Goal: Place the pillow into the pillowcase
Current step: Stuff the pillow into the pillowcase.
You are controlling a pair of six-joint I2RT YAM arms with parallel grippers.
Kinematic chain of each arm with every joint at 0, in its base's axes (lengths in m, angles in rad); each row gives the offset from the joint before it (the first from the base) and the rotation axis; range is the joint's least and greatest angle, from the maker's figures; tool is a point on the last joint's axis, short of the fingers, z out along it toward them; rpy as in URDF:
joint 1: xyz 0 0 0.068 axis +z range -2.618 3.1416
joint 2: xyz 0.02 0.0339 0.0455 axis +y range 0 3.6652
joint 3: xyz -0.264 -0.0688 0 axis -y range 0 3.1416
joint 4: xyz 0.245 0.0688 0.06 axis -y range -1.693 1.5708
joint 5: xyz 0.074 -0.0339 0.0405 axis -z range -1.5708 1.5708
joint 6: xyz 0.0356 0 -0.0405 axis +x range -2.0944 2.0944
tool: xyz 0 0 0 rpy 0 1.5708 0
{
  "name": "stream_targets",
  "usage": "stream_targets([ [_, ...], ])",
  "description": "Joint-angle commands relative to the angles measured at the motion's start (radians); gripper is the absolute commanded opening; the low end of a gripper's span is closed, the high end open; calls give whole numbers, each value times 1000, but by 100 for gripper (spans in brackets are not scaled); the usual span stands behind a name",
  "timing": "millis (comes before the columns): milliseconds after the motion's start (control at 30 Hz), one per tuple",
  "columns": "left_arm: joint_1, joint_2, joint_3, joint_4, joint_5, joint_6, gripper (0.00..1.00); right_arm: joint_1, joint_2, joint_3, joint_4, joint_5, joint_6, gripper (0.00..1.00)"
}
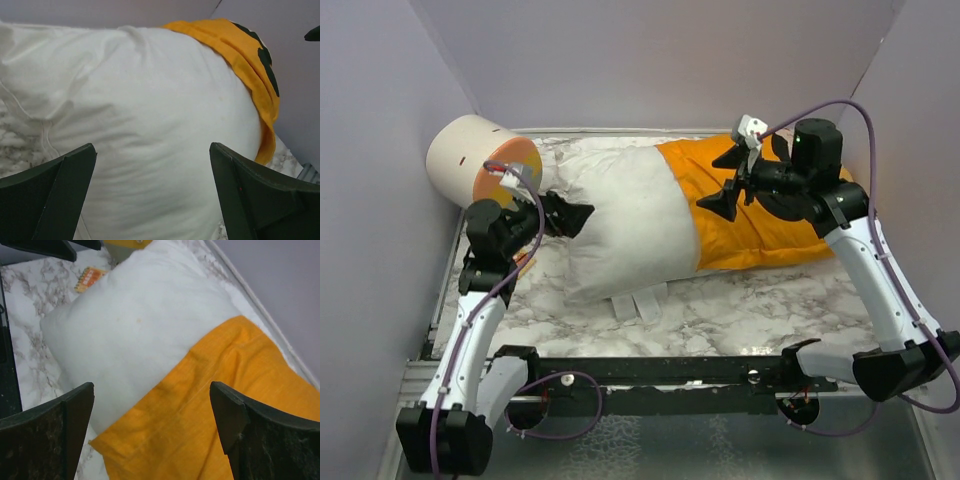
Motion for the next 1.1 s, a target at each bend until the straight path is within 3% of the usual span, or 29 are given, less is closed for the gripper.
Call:
stream_targets([
  [0, 6, -143, -166, 45, -88, -180, 98, -5, -20, -111, -128, 123, -48, 98],
  [233, 6, -232, -332, 78, -163, -330, 95, 3, 8, -207, -126, 238, -26, 87],
  [400, 1, -184, -352, 124, -102, -364, 94, 13, 72, -183, -120, 358, -10, 68],
  [500, -23, -161, -376, 147, -100, -375, 92, 14, 77, -170, -119, 331, -8, 44],
  [600, -89, -113, -389, 158, -112, -369, 90, 14, 80, -147, -140, 251, -11, 11],
  [667, -141, -67, -387, 156, -133, -350, 89, 14, 84, -132, -153, 178, -15, 1],
  [833, -228, 33, -375, 211, -168, -312, 88, 14, 132, -38, -180, -38, 6, 1],
  [1067, -278, 204, -270, 323, -98, -313, 70, 70, 347, 256, -232, -197, 47, 1],
])
